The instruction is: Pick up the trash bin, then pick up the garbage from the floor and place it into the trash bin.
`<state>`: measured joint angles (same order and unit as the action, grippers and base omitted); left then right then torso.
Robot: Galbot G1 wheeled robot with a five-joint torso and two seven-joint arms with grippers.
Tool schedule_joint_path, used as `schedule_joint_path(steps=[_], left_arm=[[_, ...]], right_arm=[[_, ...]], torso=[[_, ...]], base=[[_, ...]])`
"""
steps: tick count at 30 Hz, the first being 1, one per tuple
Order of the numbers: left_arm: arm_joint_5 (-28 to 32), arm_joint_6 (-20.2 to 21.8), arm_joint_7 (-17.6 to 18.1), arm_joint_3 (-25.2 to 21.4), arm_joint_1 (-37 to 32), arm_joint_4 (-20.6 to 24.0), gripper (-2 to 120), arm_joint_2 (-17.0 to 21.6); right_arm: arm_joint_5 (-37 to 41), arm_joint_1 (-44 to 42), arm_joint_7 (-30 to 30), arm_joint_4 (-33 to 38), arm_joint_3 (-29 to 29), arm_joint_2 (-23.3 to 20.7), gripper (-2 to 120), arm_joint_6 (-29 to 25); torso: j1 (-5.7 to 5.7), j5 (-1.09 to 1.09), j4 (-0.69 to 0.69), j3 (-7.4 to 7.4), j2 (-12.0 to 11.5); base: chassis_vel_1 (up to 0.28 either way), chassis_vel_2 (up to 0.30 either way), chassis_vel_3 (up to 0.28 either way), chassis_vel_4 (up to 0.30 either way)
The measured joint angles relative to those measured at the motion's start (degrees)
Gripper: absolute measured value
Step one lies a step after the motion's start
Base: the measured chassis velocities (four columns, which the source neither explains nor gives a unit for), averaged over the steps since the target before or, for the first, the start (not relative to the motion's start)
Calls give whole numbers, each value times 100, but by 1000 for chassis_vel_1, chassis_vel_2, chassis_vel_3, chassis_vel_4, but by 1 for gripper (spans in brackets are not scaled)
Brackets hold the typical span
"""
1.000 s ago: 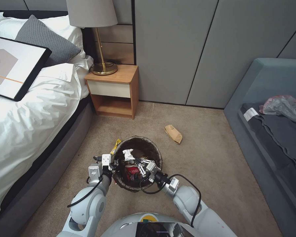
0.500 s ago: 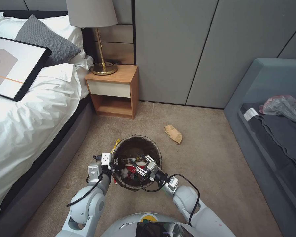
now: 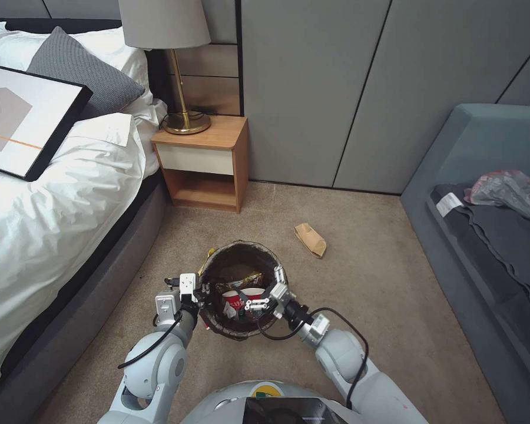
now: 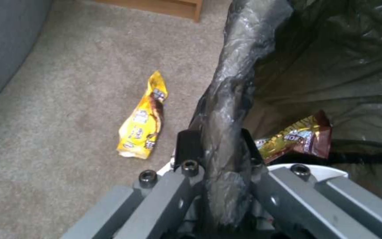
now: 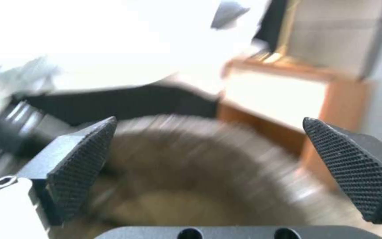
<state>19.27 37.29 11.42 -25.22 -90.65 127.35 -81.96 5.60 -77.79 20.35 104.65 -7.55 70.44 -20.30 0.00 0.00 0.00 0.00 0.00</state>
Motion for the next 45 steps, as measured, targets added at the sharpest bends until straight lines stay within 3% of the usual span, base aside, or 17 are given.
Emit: schedule_joint_path(steps=[1, 3, 7, 12, 25, 45], left_arm=[[-13, -9, -8, -38, 0, -24, 0, 5], [-148, -73, -56, -136, 16, -94, 0, -1], [-217, -128, -73, -199, 49, -167, 0, -7], [-222, -150, -76, -212, 70, -192, 0, -10], [-192, -151, -78, -255, 109, -202, 0, 7], [-175, -123, -65, -219, 116, -131, 0, -10]], right_arm=[[-79, -139, -222, 322, -178, 49, 100, -13], [-343, -760, -1244, 1202, -717, 232, 100, 169], [-351, -1478, -1961, 1514, -1238, 511, 100, 129], [-304, -1945, -2387, 1235, -1682, 855, 100, -304], [-191, -2082, -2498, 416, -2020, 1196, 100, -872], [-149, -1719, -2455, 143, -2133, 1213, 97, -858]], torso=[[0, 1, 2, 0, 0], [0, 0, 0, 0, 0], [0, -1, -2, 0, 0], [0, 0, -1, 0, 0], [0, 1, 1, 0, 0], [0, 0, 0, 0, 0]], base=[[0, 0, 0, 0], [0, 0, 0, 0], [0, 0, 0, 0], [0, 0, 0, 0], [0, 0, 0, 0], [-50, 51, 54, -49]])
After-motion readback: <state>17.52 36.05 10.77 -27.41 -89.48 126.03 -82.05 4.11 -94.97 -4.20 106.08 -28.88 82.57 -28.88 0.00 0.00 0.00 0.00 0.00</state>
